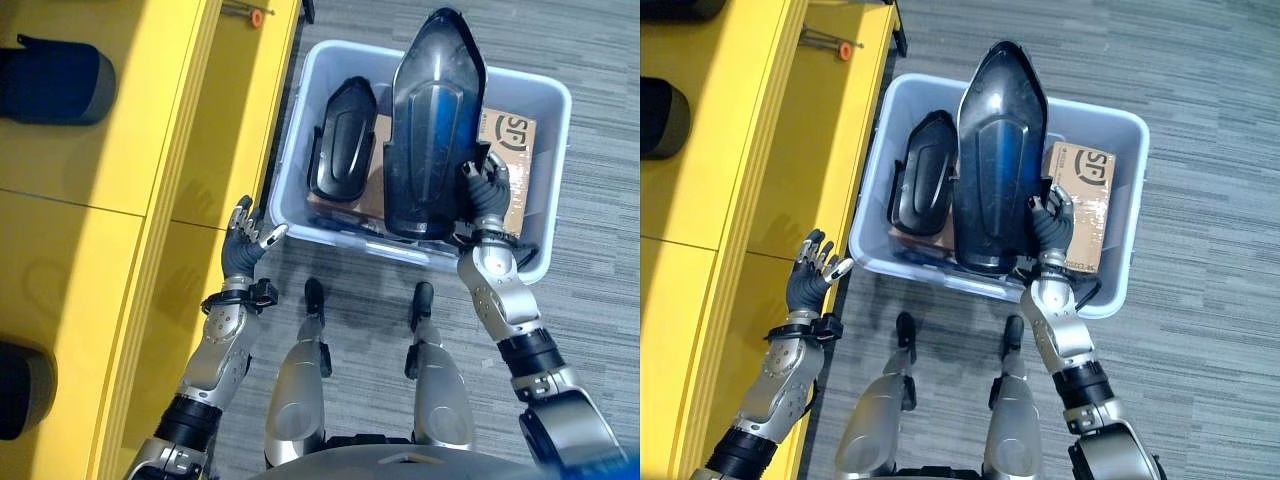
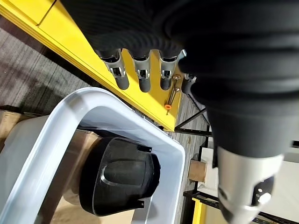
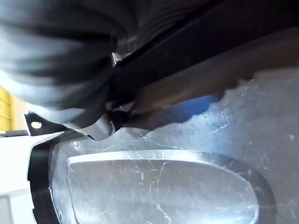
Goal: Move parts from the plastic box to the shelf.
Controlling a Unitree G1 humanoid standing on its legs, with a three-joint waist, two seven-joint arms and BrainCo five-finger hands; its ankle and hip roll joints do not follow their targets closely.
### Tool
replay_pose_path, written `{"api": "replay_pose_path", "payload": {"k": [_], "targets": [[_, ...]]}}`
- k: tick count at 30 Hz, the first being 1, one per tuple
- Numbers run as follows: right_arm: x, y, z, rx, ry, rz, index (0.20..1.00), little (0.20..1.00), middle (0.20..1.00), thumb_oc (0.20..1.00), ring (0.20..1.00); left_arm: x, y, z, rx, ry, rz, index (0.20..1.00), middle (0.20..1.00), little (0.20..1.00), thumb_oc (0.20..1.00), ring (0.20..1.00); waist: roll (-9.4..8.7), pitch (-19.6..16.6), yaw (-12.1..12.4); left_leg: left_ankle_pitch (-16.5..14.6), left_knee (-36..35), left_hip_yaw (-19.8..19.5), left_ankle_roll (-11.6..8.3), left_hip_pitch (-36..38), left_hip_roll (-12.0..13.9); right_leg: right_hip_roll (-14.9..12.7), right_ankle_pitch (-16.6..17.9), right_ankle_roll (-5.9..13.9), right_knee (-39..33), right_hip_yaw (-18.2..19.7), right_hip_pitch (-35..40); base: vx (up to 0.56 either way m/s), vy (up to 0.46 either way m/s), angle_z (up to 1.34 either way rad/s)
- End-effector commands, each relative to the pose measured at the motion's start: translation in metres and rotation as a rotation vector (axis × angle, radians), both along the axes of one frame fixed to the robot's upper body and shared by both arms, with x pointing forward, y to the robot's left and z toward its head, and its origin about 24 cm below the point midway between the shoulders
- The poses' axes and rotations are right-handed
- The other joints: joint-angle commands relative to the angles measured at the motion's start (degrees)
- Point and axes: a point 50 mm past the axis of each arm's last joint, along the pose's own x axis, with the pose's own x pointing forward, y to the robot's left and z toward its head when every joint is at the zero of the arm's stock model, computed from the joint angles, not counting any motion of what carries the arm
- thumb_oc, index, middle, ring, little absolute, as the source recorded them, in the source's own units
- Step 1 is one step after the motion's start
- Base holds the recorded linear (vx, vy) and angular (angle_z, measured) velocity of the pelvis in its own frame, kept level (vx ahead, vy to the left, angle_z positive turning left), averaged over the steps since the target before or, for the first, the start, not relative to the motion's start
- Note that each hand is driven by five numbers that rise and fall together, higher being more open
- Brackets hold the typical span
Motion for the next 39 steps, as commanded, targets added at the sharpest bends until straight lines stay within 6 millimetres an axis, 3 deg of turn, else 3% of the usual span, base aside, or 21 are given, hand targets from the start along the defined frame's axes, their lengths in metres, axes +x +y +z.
{"api": "replay_pose_path", "payload": {"k": [1,7,13,14,16,17,18,20,21,22,23,26,29,30,32,36,39], "targets": [[-0.008,0.008,0.024,0.070,-0.174,0.099,0.200,0.200,0.200,0.200,0.200,-0.008,0.009,0.010,0.067,-0.052,-0.002,1.000,1.000,1.000,1.000,1.000,-1.08,-4.90,0.67,-5.85,3.60,-2.33,-2.57,4.15,4.61,-2.18,-5.84,1.95,7.75,0.65,-0.78,0.03,-0.053,-0.08],[-0.025,0.008,0.012,0.117,-0.152,0.173,0.200,0.200,0.200,0.200,0.200,-0.019,0.021,-0.001,0.081,0.001,0.034,1.000,1.000,1.000,1.000,1.000,-0.73,-6.04,-0.11,-6.12,3.37,-1.87,-2.88,8.16,6.23,-0.97,-9.44,1.09,12.90,1.16,0.38,0.02,-0.054,-0.11],[-0.025,0.019,0.015,0.111,-0.154,0.262,0.200,0.200,0.200,0.200,0.200,-0.032,0.034,-0.011,0.090,0.053,0.096,1.000,1.000,1.000,1.000,1.000,-0.25,-8.22,0.10,-4.94,2.08,-1.34,-3.34,12.48,9.23,1.76,-14.03,-0.56,19.70,1.50,0.49,0.01,-0.115,-0.04],[-0.024,0.026,0.015,0.131,-0.152,0.304,0.200,0.200,0.200,0.200,0.200,-0.037,0.037,-0.015,0.073,0.073,0.119,1.000,1.000,1.000,1.000,1.000,-0.22,-8.88,0.56,-4.02,2.06,-1.65,-3.41,13.38,10.19,3.23,-15.36,-1.45,21.01,1.72,0.63,-0.04,-0.287,-0.11],[-0.024,0.032,0.015,0.123,-0.149,0.353,0.200,0.200,0.200,0.200,0.200,-0.044,0.041,-0.021,0.054,0.099,0.155,1.000,1.000,1.000,1.000,1.000,-0.03,-9.54,1.65,0.93,1.77,-3.14,-4.07,13.37,11.69,5.26,-16.69,-2.82,21.71,0.63,1.16,-0.08,-0.276,-0.10],[-0.026,0.029,0.010,0.130,-0.128,0.363,0.200,0.200,0.200,0.200,0.200,-0.047,0.039,-0.026,0.033,0.118,0.157,1.000,1.000,1.000,1.000,1.000,0.22,-10.17,2.38,6.06,-0.61,-4.64,-5.23,12.03,11.98,5.44,-17.05,-3.30,20.54,-1.58,1.85,-0.11,-0.195,0.02],[-0.028,0.024,0.007,0.118,-0.118,0.352,0.200,0.200,0.200,0.200,0.200,-0.046,0.037,-0.030,0.025,0.135,0.149,1.000,1.000,1.000,1.000,1.000,0.30,-10.56,2.54,9.25,-1.54,-4.75,-5.82,10.41,11.98,4.81,-17.13,-3.48,19.42,-3.52,2.72,-0.16,-0.233,0.70],[-0.036,0.006,-0.003,0.071,-0.076,0.305,0.200,0.200,0.200,0.200,0.200,-0.047,0.032,-0.035,0.042,0.158,0.094,1.000,1.000,1.000,1.000,1.000,-0.94,-10.90,2.23,5.86,2.03,-3.88,-3.93,9.46,8.83,2.07,-15.50,-3.89,15.81,-7.57,4.93,-0.18,-0.206,1.67],[-0.043,-0.005,-0.012,0.056,-0.047,0.267,0.200,0.200,0.200,0.200,0.200,-0.046,0.029,-0.034,0.059,0.154,0.050,1.000,1.000,1.000,1.000,1.000,-1.02,-11.74,0.57,0.70,7.00,-0.81,-2.93,12.59,7.90,0.41,-14.55,-4.23,14.48,-11.40,6.07,-0.12,-0.124,1.44],[-0.043,-0.005,-0.012,0.056,-0.046,0.267,0.200,0.200,0.200,0.200,0.200,-0.046,0.029,-0.034,0.059,0.154,0.050,1.000,1.000,1.000,1.000,1.000,-0.97,-11.67,0.49,0.57,7.15,-0.92,-2.93,12.61,7.92,0.42,-14.56,-4.20,14.44,-11.51,6.25,-0.07,-0.034,1.25],[-0.052,-0.017,-0.021,0.086,-0.023,0.211,0.200,0.200,0.200,0.200,0.200,-0.042,0.023,-0.032,0.060,0.147,0.010,1.000,1.000,1.000,1.000,1.000,-0.64,-12.97,-2.21,-3.33,9.62,4.44,-3.35,16.74,8.98,-1.31,-14.93,-3.64,14.31,-14.94,7.38,-0.01,0.065,2.13],[-0.066,-0.031,-0.030,0.124,0.005,0.158,0.200,0.200,0.200,0.200,0.200,-0.042,0.018,-0.034,0.074,0.152,-0.033,1.000,1.000,1.000,1.000,1.000,0.62,-13.54,-4.57,-9.41,6.10,6.70,-2.57,17.36,6.90,-4.29,-13.04,-1.49,14.73,-18.09,9.09,0.02,0.208,1.96],[-0.074,-0.030,-0.043,0.175,0.053,0.156,0.200,0.200,0.200,0.200,0.200,-0.043,0.025,-0.027,0.123,0.135,-0.046,1.000,1.000,1.000,1.000,1.000,-0.20,-13.45,-3.46,-11.56,5.57,7.01,-1.35,15.76,4.44,-8.02,-9.60,0.85,13.37,-19.05,10.87,0.03,0.326,0.39],[-0.074,-0.030,-0.044,0.175,0.054,0.157,0.200,0.200,0.200,0.200,0.200,-0.043,0.025,-0.027,0.124,0.136,-0.045,1.000,1.000,1.000,1.000,1.000,-0.28,-13.44,-3.56,-11.59,5.60,6.93,-1.28,15.77,4.34,-8.09,-9.46,0.94,13.20,-19.15,11.03,0.00,0.230,0.07],[-0.075,-0.027,-0.044,0.158,0.061,0.189,0.200,0.200,0.200,0.200,0.200,-0.051,0.038,-0.030,0.133,0.154,0.025,1.000,1.000,1.000,1.000,1.000,-1.79,-13.03,-1.66,-12.74,4.94,6.23,-0.30,15.88,2.09,-9.52,-5.93,2.59,10.40,-20.18,12.14,-0.02,0.229,0.23],[-0.071,-0.023,-0.042,0.158,0.052,0.199,0.200,0.200,0.200,0.200,0.200,-0.054,0.043,-0.029,0.134,0.154,0.060,1.000,1.000,1.000,1.000,1.000,-3.39,-12.47,-0.18,-13.43,5.00,5.17,0.58,14.93,0.58,-10.75,-3.40,4.07,9.27,-21.16,12.65,-0.06,0.123,0.20],[-0.070,-0.024,-0.039,0.151,0.041,0.189,0.200,0.200,0.200,0.200,0.200,-0.054,0.045,-0.029,0.141,0.154,0.066,1.000,1.000,1.000,1.000,1.000,-4.75,-11.44,0.79,-14.53,6.96,3.18,1.56,12.83,-1.73,-12.49,0.50,5.43,8.27,-21.51,13.67,-0.07,0.134,0.33]]}}
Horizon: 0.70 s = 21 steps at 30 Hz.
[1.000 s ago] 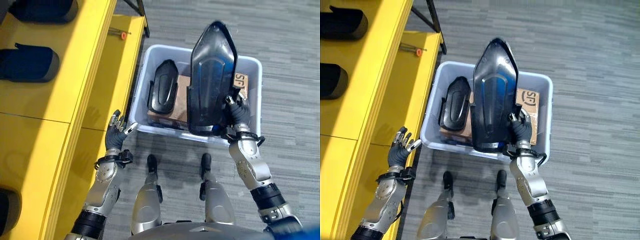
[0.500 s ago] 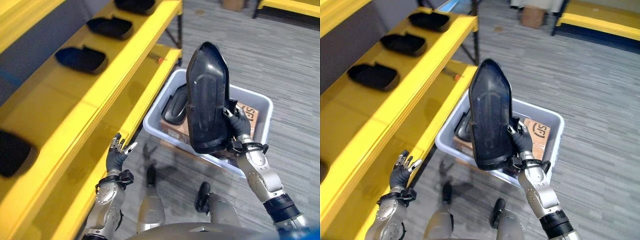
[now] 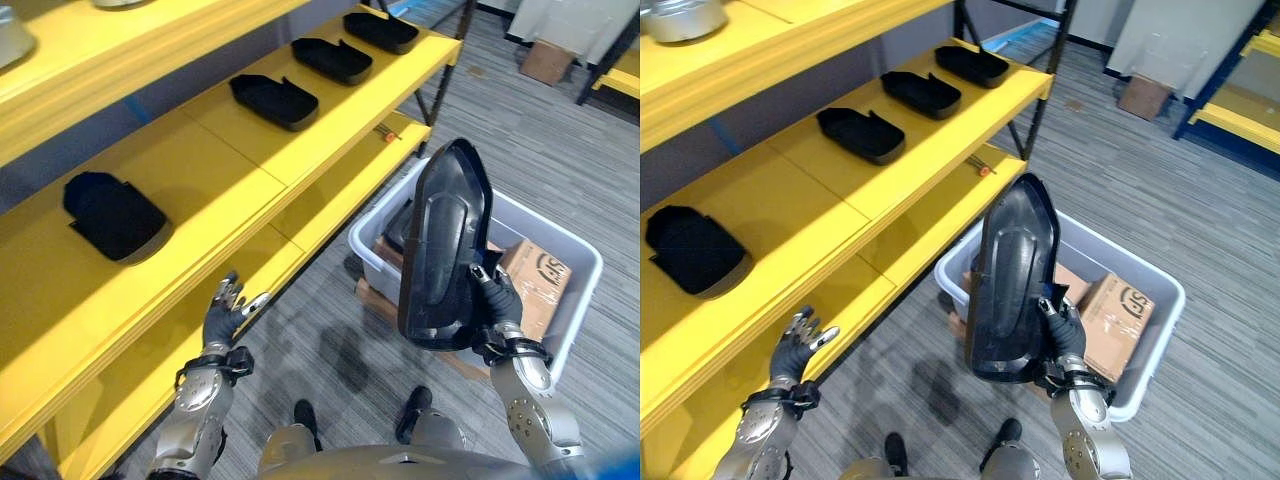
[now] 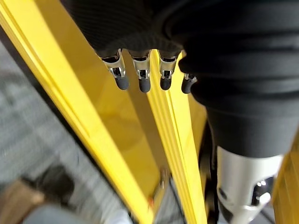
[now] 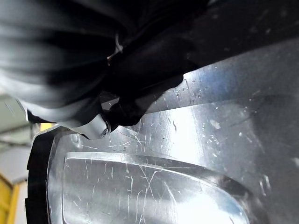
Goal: Move parts from the plastic box to the shelf.
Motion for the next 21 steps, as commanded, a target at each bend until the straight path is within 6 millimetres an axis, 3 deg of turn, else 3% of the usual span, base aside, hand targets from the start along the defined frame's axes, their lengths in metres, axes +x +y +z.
{"api": "replay_pose_path", "payload": {"k": [1,2,4,5,6,7,8,11,13,14,15,16,21], "targets": [[0.016,0.001,0.045,-0.005,-0.235,0.001,0.200,0.200,0.200,0.200,0.200,0.012,0.006,0.035,0.093,-0.160,-0.022,1.000,1.000,1.000,1.000,1.000,-1.62,1.85,-0.84,-3.31,1.57,-3.93,-0.60,0.16,1.22,-4.27,6.42,7.86,-2.76,5.00,4.93,-0.06,0.188,0.48],[0.014,-0.002,0.045,-0.018,-0.233,-0.014,0.200,0.200,0.200,0.200,0.200,0.010,0.009,0.036,0.116,-0.161,-0.020,1.000,1.000,1.000,1.000,1.000,-1.79,2.12,-0.65,-3.65,1.96,-5.00,0.13,-0.71,-0.37,-4.92,8.76,8.66,-3.81,5.98,5.26,-0.03,0.218,0.53],[0.011,-0.005,0.041,-0.016,-0.219,-0.035,0.200,0.200,0.200,0.200,0.200,0.010,0.011,0.037,0.137,-0.162,-0.027,1.000,1.000,1.000,1.000,1.000,-1.45,1.43,-1.04,-2.76,-0.31,-6.09,0.98,-0.48,-1.60,-4.68,9.57,8.60,-3.58,8.36,4.77,-0.01,0.249,0.56],[0.011,-0.005,0.040,-0.010,-0.215,-0.040,0.200,0.200,0.200,0.200,0.200,0.010,0.012,0.039,0.151,-0.168,-0.034,1.000,1.000,1.000,1.000,1.000,-1.30,1.07,-1.88,-0.83,-2.26,-6.40,1.83,-0.72,-2.36,-4.06,10.52,7.42,-2.83,11.70,3.20,0.02,0.213,0.72],[0.010,-0.004,0.037,0.004,-0.208,-0.038,0.200,0.200,0.200,0.200,0.200,0.011,0.013,0.039,0.158,-0.168,-0.040,1.000,1.000,1.000,1.000,1.000,-0.78,0.84,-2.65,-0.04,-3.91,-7.01,2.07,0.15,-2.32,-1.62,9.60,6.52,-2.11,16.70,1.73,0.05,0.294,0.86],[0.007,-0.004,0.035,-0.004,-0.201,-0.028,0.200,0.200,0.200,0.200,0.200,0.011,0.012,0.040,0.166,-0.171,-0.054,1.000,1.000,1.000,1.000,1.000,0.34,0.83,-4.36,1.70,-6.66,-8.67,2.60,1.50,-2.28,5.38,6.05,4.95,1.29,25.85,-1.34,0.11,0.307,0.64],[0.005,-0.004,0.033,0.009,-0.194,-0.021,0.200,0.200,0.200,0.200,0.200,0.012,0.010,0.039,0.169,-0.169,-0.073,1.000,1.000,1.000,1.000,1.000,0.66,0.62,-5.27,2.52,-7.31,-9.05,2.73,1.75,-2.27,10.62,2.31,3.32,3.51,28.71,-2.96,0.08,0.285,0.32],[-0.002,-0.005,0.025,0.016,-0.163,0.000,0.200,0.200,0.200,0.200,0.200,0.010,0.006,0.038,0.163,-0.160,-0.089,1.000,1.000,1.000,1.000,1.000,-0.22,0.34,-6.34,2.78,-7.36,-10.51,2.91,1.95,-3.46,19.36,-2.80,1.05,2.75,28.86,-3.84,0.05,0.099,0.23],[-0.005,-0.005,0.023,0.022,-0.152,0.005,0.200,0.200,0.200,0.200,0.200,0.008,0.007,0.036,0.156,-0.154,-0.077,1.000,1.000,1.000,1.000,1.000,-1.26,-0.49,-6.19,2.80,-7.36,-10.61,2.85,1.96,-4.50,21.10,-3.28,0.24,-1.47,27.70,-1.69,0.04,-0.006,0.22],[-0.005,-0.006,0.022,0.012,-0.147,0.005,0.200,0.200,0.200,0.200,0.200,0.008,0.007,0.036,0.151,-0.155,-0.074,1.000,1.000,1.000,1.000,1.000,-1.48,-0.81,-6.30,2.86,-7.36,-10.79,2.78,2.04,-4.67,22.09,-3.48,-0.16,-3.21,29.43,-1.08,0.07,-0.042,0.23],[-0.005,-0.007,0.021,0.010,-0.143,0.008,0.200,0.200,0.200,0.200,0.200,0.007,0.006,0.034,0.141,-0.151,-0.069,1.000,1.000,1.000,1.000,1.000,-1.55,-1.05,-6.32,2.91,-7.36,-11.19,2.66,2.05,-4.83,22.67,-3.58,-0.44,-4.69,32.34,-0.57,0.06,-0.030,0.21],[-0.005,-0.007,0.022,0.006,-0.144,0.013,0.200,0.200,0.200,0.200,0.200,0.007,0.005,0.034,0.133,-0.154,-0.070,1.000,1.000,1.000,1.000,1.000,-1.58,-1.14,-6.04,3.07,-7.36,-11.33,2.65,2.29,-4.97,22.32,-3.57,-0.44,-5.14,32.90,0.23,0.05,-0.035,0.19],[-0.009,-0.015,0.026,-0.055,-0.144,0.014,0.200,0.200,0.200,0.200,0.200,-0.002,0.004,0.028,0.105,-0.131,-0.042,1.000,1.000,1.000,1.000,1.000,-1.29,-1.31,-4.92,2.24,-5.34,-11.54,2.18,2.85,-4.99,21.45,-4.39,-1.33,-6.20,30.09,3.21,0.04,-0.080,0.14]]}}
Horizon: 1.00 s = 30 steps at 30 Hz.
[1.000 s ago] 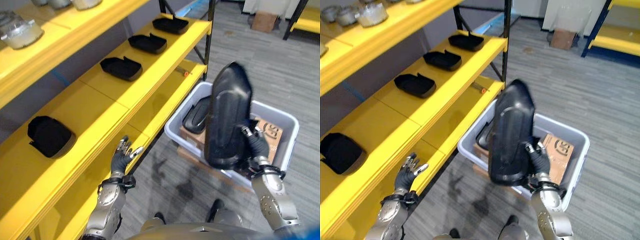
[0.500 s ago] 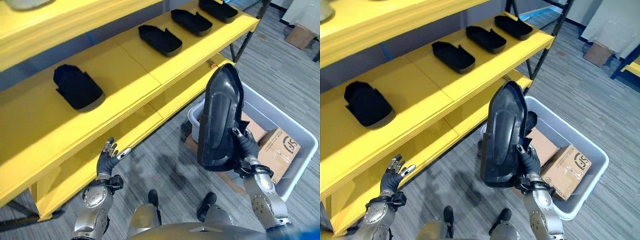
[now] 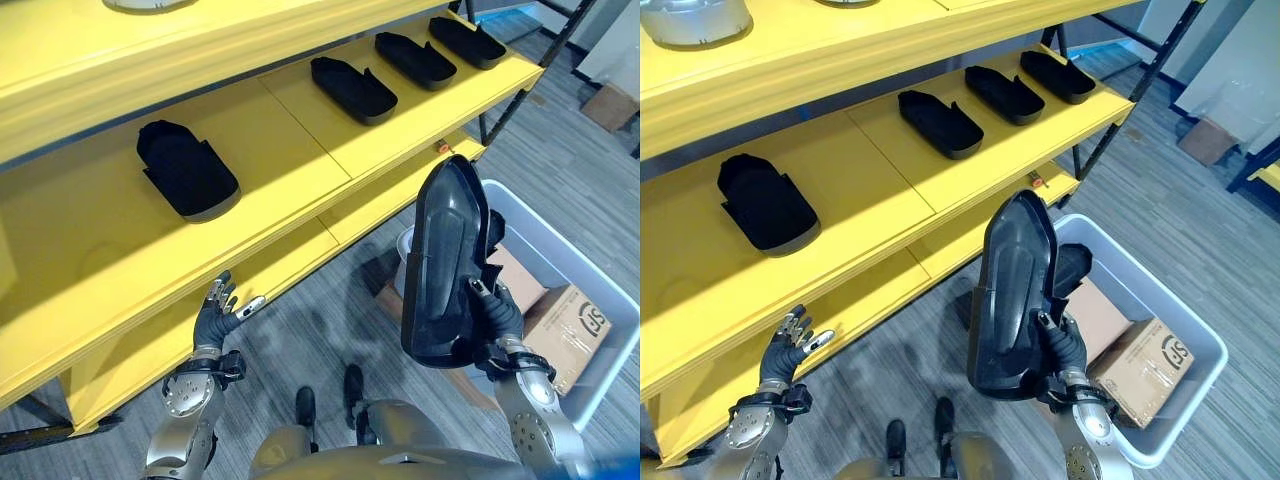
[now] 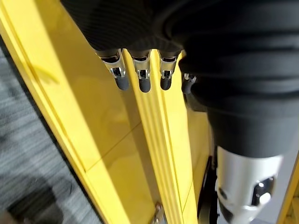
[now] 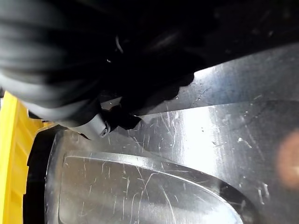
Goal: Move parts from the plastic box to the shelf.
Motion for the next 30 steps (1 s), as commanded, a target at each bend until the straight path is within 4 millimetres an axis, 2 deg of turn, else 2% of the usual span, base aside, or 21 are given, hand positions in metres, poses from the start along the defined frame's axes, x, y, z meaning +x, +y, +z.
{"api": "replay_pose_path", "payload": {"k": [1,3,4,5,6,7,8,9,10,12,13,15,18,21,23,30], "targets": [[0.007,-0.003,0.037,-0.007,-0.195,0.010,0.200,0.200,0.200,0.200,0.200,0.002,0.006,0.021,0.050,-0.104,-0.013,1.000,1.000,1.000,1.000,1.000,-1.28,-1.38,-0.46,-1.62,4.19,0.57,-1.68,-1.65,-0.10,-1.22,-3.84,5.35,2.04,0.91,2.29,-0.01,-0.100,0.42],[0.008,-0.008,0.039,-0.014,-0.200,-0.002,0.200,0.200,0.200,0.200,0.200,0.006,0.004,0.021,0.032,-0.109,-0.023,1.000,1.000,1.000,1.000,1.000,-1.51,-0.25,-0.69,-3.20,10.95,0.72,-2.77,-4.67,-0.75,-2.44,-4.63,4.75,3.08,-0.98,1.93,-0.07,-0.074,0.49],[0.007,-0.012,0.041,-0.036,-0.208,-0.007,0.200,0.200,0.200,0.200,0.200,0.008,0.002,0.022,0.026,-0.117,-0.024,1.000,1.000,1.000,1.000,1.000,-1.68,0.44,-0.93,-3.82,13.12,2.23,-3.38,-5.51,-0.36,-3.30,-5.03,4.49,3.99,-2.10,1.75,-0.07,-0.025,0.88],[0.008,-0.012,0.041,-0.036,-0.208,-0.008,0.200,0.200,0.200,0.200,0.200,0.008,0.002,0.022,0.025,-0.117,-0.024,1.000,1.000,1.000,1.000,1.000,-1.63,0.46,-1.03,-4.02,13.54,2.11,-3.40,-5.75,-0.34,-3.30,-5.13,4.48,4.14,-2.22,1.67,-0.09,0.034,1.35],[0.007,-0.016,0.041,-0.053,-0.201,-0.030,0.200,0.200,0.200,0.200,0.200,0.010,0.001,0.024,0.019,-0.126,-0.017,1.000,1.000,1.000,1.000,1.000,-2.24,0.80,-1.47,-3.66,14.47,4.03,-3.94,-5.62,6.73,-5.22,-6.45,4.44,6.92,-2.66,1.25,-0.04,0.036,1.09],[0.007,-0.016,0.041,-0.053,-0.200,-0.030,0.200,0.200,0.200,0.200,0.200,0.010,0.001,0.024,0.019,-0.126,-0.017,1.000,1.000,1.000,1.000,1.000,-2.23,0.80,-1.50,-3.70,14.49,3.98,-4.00,-5.60,6.76,-5.20,-6.57,4.42,7.05,-2.70,1.24,-0.03,0.140,0.64],[0.006,-0.017,0.040,-0.052,-0.196,-0.042,0.200,0.200,0.200,0.200,0.200,0.007,0.003,0.024,0.010,-0.124,0.008,1.000,1.000,1.000,1.000,1.000,-1.56,0.37,-1.74,2.29,10.73,4.58,-5.40,-4.54,14.80,-7.15,-8.42,4.69,10.09,-3.88,-0.03,-0.01,0.207,0.25],[0.008,-0.018,0.041,-0.049,-0.203,-0.055,0.200,0.200,0.200,0.200,0.200,0.009,0.003,0.024,0.002,-0.127,0.020,1.000,1.000,1.000,1.000,1.000,-0.12,0.50,-1.84,7.05,6.79,6.31,-7.09,-3.87,18.44,-8.53,-9.58,4.71,12.55,-5.85,-1.16,-0.01,0.206,0.33],[0.008,-0.018,0.042,-0.050,-0.204,-0.055,0.200,0.200,0.200,0.200,0.200,0.009,0.003,0.024,0.002,-0.127,0.020,1.000,1.000,1.000,1.000,1.000,-0.08,0.52,-1.91,7.27,6.46,6.26,-7.15,-3.74,18.46,-8.52,-9.68,4.67,12.69,-5.93,-1.20,-0.01,0.146,0.42],[0.008,-0.017,0.042,-0.053,-0.207,-0.047,0.200,0.200,0.200,0.200,0.200,0.009,0.002,0.022,-0.012,-0.125,0.015,1.000,1.000,1.000,1.000,1.000,1.71,-0.02,-1.98,5.75,2.50,6.79,-8.45,-1.17,18.02,-8.71,-10.11,5.19,13.58,-7.14,-1.63,0.03,0.141,0.48],[0.010,-0.016,0.044,-0.049,-0.216,-0.043,0.200,0.200,0.200,0.200,0.200,0.010,0.001,0.023,-0.012,-0.128,0.005,1.000,1.000,1.000,1.000,1.000,2.51,-0.07,-1.84,6.17,1.97,6.40,-8.87,-1.50,17.53,-9.24,-9.67,5.31,13.49,-7.77,-1.34,0.06,0.221,0.37],[0.012,-0.013,0.045,-0.024,-0.227,-0.031,0.200,0.200,0.200,0.200,0.200,0.010,0.001,0.023,-0.007,-0.127,-0.006,1.000,1.000,1.000,1.000,1.000,2.79,0.14,-1.35,5.37,2.98,5.57,-8.84,-1.72,16.42,-10.28,-8.97,5.45,12.61,-8.16,-0.35,0.07,0.209,0.29],[0.013,-0.008,0.046,-0.011,-0.235,-0.009,0.200,0.200,0.200,0.200,0.200,0.008,0.004,0.023,0.009,-0.119,-0.020,1.000,1.000,1.000,1.000,1.000,2.11,0.46,0.05,3.15,4.23,5.69,-8.32,-1.79,14.40,-12.56,-7.92,6.68,10.25,-9.73,2.99,0.10,0.180,0.32],[0.014,-0.006,0.048,-0.009,-0.245,-0.001,0.200,0.200,0.200,0.200,0.200,0.007,0.006,0.023,0.012,-0.116,-0.013,1.000,1.000,1.000,1.000,1.000,1.64,0.42,0.69,2.08,5.01,5.24,-7.90,-2.44,13.20,-13.47,-7.22,7.38,8.63,-10.24,4.13,0.08,0.145,0.42],[0.018,-0.003,0.055,-0.016,-0.275,0.019,0.200,0.200,0.200,0.200,0.200,0.007,0.008,0.024,0.023,-0.117,-0.009,1.000,1.000,1.000,1.000,1.000,1.05,0.89,1.83,0.85,6.55,4.50,-7.48,-3.98,11.53,-14.65,-6.37,8.17,6.88,-11.43,5.18,0.07,0.148,0.27],[0.039,0.021,0.079,-0.002,-0.375,0.144,0.200,0.200,0.200,0.200,0.200,0.013,0.015,0.034,0.053,-0.147,0.003,1.000,1.000,1.000,1.000,1.000,-0.63,2.61,4.61,-0.46,9.67,2.70,-6.63,-9.07,9.13,-16.22,-5.07,9.05,5.19,-13.52,4.83,0.01,0.061,0.28]]}}
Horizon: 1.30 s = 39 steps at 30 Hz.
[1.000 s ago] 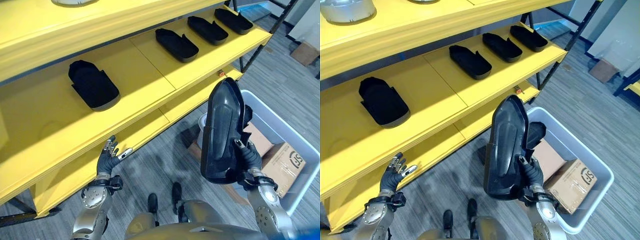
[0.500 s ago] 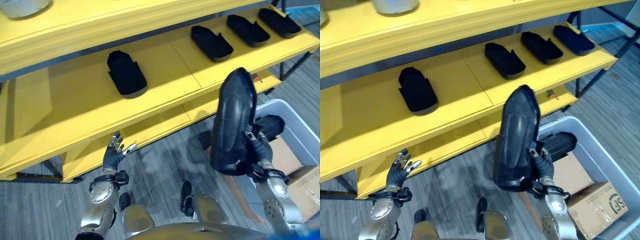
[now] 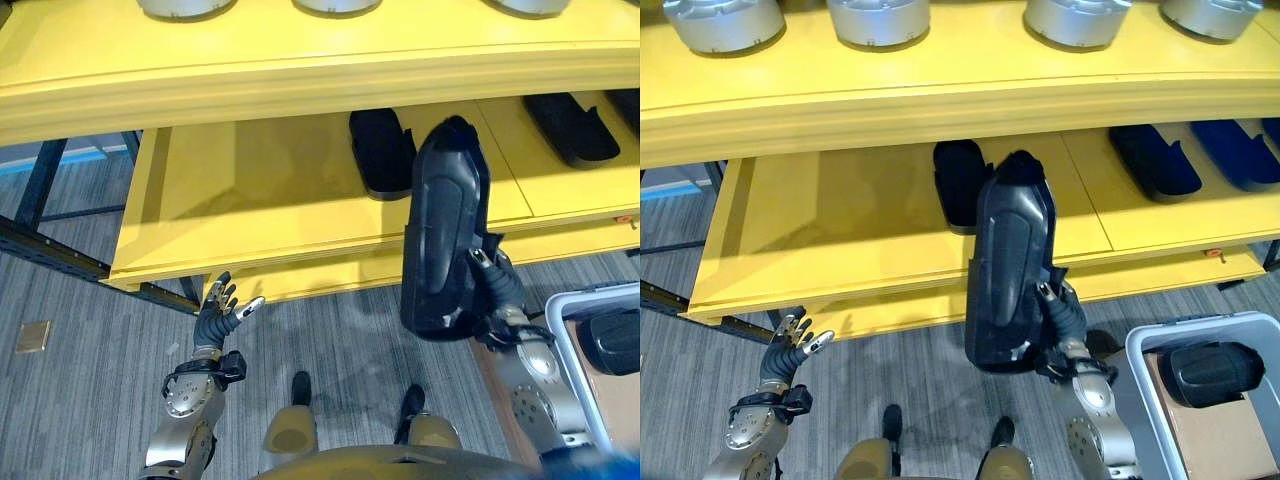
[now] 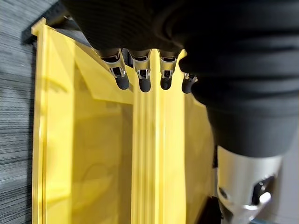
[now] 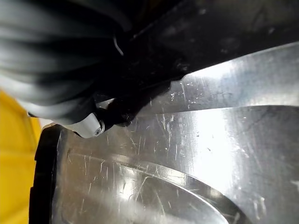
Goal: Move parts from the plastic box to the shelf.
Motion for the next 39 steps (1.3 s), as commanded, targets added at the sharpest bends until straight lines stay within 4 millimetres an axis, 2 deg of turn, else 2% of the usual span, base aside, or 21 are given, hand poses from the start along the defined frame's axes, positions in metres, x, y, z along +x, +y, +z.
{"api": "replay_pose_path", "payload": {"k": [1,5,6,9,12,15,20,23,24,25,29,33,39], "targets": [[0.008,0.008,0.044,0.006,-0.217,0.073,0.200,0.200,0.200,0.200,0.200,0.008,0.013,0.033,0.046,-0.152,0.023,1.000,1.000,1.000,1.000,1.000,-0.45,0.18,-0.52,-0.09,2.65,2.18,-0.62,-3.16,2.49,-0.08,-1.54,-0.19,1.50,1.20,1.15,-0.03,0.012,0.25],[0.022,0.020,0.061,-0.002,-0.277,0.107,0.200,0.200,0.200,0.200,0.200,0.016,0.016,0.041,0.058,-0.189,0.039,1.000,1.000,1.000,1.000,1.000,-1.09,1.16,0.95,-0.07,3.53,1.41,-0.50,-5.12,1.95,-0.52,-1.15,-0.06,1.54,0.16,0.50,-0.02,0.004,0.23],[0.031,0.029,0.077,-0.006,-0.334,0.126,0.200,0.200,0.200,0.200,0.200,0.022,0.015,0.047,0.061,-0.218,0.042,1.000,1.000,1.000,1.000,1.000,-1.49,1.83,2.20,0.01,3.91,0.79,-0.43,-6.33,1.69,-0.74,-0.90,0.01,1.50,-0.61,0.15,-0.02,-0.023,0.24],[0.040,0.039,0.096,-0.014,-0.407,0.141,0.200,0.200,0.200,0.200,0.200,0.026,0.015,0.052,0.060,-0.234,0.048,1.000,1.000,1.000,1.000,1.000,-2.05,2.52,3.51,0.21,3.94,0.27,-0.33,-7.32,1.66,-0.66,-0.79,-0.05,1.52,-1.53,-0.31,0.00,-0.014,0.19],[0.048,0.053,0.107,0.005,-0.430,0.182,0.200,0.200,0.200,0.200,0.200,0.028,0.014,0.054,0.067,-0.239,0.032,1.000,1.000,1.000,1.000,1.000,-2.64,3.22,5.06,0.56,3.60,-0.35,-0.25,-7.93,1.55,-0.72,-0.54,0.05,1.44,-2.32,-0.50,0.00,-0.020,0.14],[0.052,0.058,0.115,-0.003,-0.448,0.191,0.200,0.200,0.200,0.200,0.200,0.029,0.013,0.056,0.066,-0.243,0.024,1.000,1.000,1.000,1.000,1.000,-2.94,3.58,5.93,0.68,3.46,-0.67,-0.17,-8.21,1.46,-0.67,-0.58,0.03,1.52,-2.99,-0.58,0.01,-0.021,0.14],[0.071,0.076,0.133,-0.030,-0.468,0.194,0.200,0.200,0.200,0.200,0.200,0.035,0.004,0.061,0.056,-0.257,-0.031,1.000,1.000,1.000,1.000,1.000,-3.10,4.73,8.33,0.75,3.77,-1.80,0.13,-9.41,1.12,-0.92,-0.77,-0.05,2.32,-4.09,-1.14,0.00,-0.006,0.10],[0.081,0.081,0.146,-0.021,-0.483,0.177,0.200,0.200,0.200,0.200,0.200,0.038,-0.003,0.065,0.045,-0.274,-0.074,1.000,1.000,1.000,1.000,1.000,-2.72,5.50,9.26,0.69,4.57,-2.38,0.23,-10.39,0.77,-1.10,-1.00,-0.22,3.18,-4.51,-1.73,-0.04,0.001,0.12],[0.087,0.083,0.157,-0.013,-0.502,0.152,0.200,0.200,0.200,0.200,0.200,0.040,-0.008,0.068,0.038,-0.281,-0.102,1.000,1.000,1.000,1.000,1.000,-2.24,6.27,9.81,0.55,5.40,-2.71,0.31,-11.29,0.59,-1.30,-1.38,-0.39,4.14,-4.77,-2.32,0.00,-0.008,0.24],[0.094,0.084,0.166,-0.021,-0.512,0.124,0.200,0.200,0.200,0.200,0.200,0.041,-0.011,0.069,0.035,-0.286,-0.121,1.000,1.000,1.000,1.000,1.000,-1.73,6.76,10.18,-0.89,6.17,-3.16,-0.04,-11.32,0.52,-1.28,-2.82,-0.12,5.48,-4.42,-2.50,0.01,-0.013,0.21],[0.104,0.085,0.183,0.000,-0.529,0.074,0.200,0.200,0.200,0.200,0.200,0.043,-0.017,0.073,0.019,-0.301,-0.151,1.000,1.000,1.000,1.000,1.000,-0.58,8.18,10.89,-1.22,7.81,-3.55,0.04,-12.97,-0.09,-1.97,-3.33,-0.28,7.72,-4.40,-4.11,-0.04,0.018,0.08],[0.116,0.078,0.218,0.018,-0.586,-0.027,0.200,0.200,0.200,0.200,0.200,0.046,-0.024,0.080,0.000,-0.333,-0.193,1.000,1.000,1.000,1.000,1.000,1.45,10.26,11.68,-1.56,10.06,-3.80,0.28,-15.87,-0.70,-2.87,-4.01,-0.41,11.17,-3.83,-7.37,-0.07,0.040,0.08],[0.120,0.066,0.245,0.040,-0.642,-0.109,0.200,0.200,0.200,0.200,0.200,0.049,-0.036,0.082,-0.035,-0.353,-0.247,1.000,1.000,1.000,1.000,1.000,2.95,11.87,12.13,-2.22,13.05,-3.89,0.79,-19.87,-1.45,-3.64,-4.82,-0.55,14.69,-3.09,-11.19,-0.04,0.029,0.10]]}}
